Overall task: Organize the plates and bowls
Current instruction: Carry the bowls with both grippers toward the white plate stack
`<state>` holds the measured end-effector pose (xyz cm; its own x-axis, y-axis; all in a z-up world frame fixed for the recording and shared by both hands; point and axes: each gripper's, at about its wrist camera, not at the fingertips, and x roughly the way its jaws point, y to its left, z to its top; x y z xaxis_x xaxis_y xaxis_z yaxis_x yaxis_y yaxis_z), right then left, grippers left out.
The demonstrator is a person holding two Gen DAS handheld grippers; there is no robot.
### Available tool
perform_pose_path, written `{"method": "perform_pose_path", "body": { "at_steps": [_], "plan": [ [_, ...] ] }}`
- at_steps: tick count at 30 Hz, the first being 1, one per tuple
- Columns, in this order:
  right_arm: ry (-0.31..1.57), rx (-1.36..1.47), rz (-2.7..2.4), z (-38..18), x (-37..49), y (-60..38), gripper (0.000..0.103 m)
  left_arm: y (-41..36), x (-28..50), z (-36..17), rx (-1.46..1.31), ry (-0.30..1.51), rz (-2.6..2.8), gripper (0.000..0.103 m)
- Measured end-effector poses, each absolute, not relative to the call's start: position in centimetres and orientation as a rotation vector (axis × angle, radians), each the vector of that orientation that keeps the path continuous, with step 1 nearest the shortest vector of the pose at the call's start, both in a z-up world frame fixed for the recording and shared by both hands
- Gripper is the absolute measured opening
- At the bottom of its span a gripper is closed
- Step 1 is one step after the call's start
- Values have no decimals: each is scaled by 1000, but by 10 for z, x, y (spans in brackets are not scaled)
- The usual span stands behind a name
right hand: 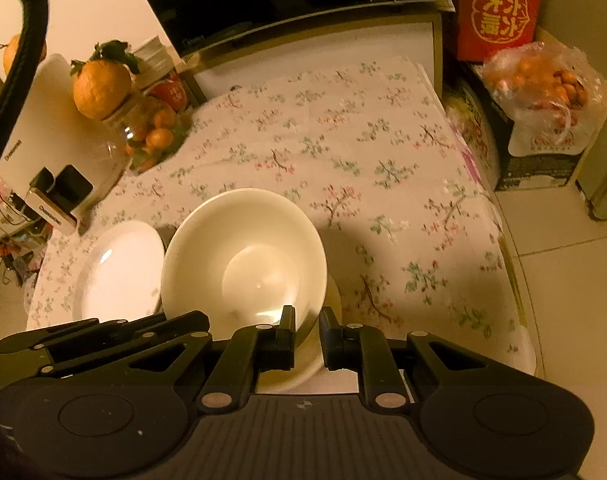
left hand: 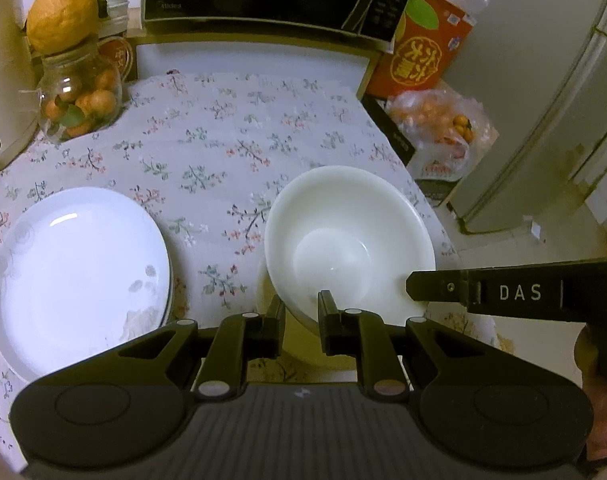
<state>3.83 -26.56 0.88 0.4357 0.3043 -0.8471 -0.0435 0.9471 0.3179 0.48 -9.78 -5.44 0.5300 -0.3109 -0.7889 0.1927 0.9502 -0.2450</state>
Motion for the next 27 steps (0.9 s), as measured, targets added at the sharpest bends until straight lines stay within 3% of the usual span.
{"method": "perform_pose_path", "body": {
  "at_steps": [27],
  "plan": [
    [1164,254,243,-4,30,-261,18,-107,5,-69,-46,1035,-274,19]
  ]
}}
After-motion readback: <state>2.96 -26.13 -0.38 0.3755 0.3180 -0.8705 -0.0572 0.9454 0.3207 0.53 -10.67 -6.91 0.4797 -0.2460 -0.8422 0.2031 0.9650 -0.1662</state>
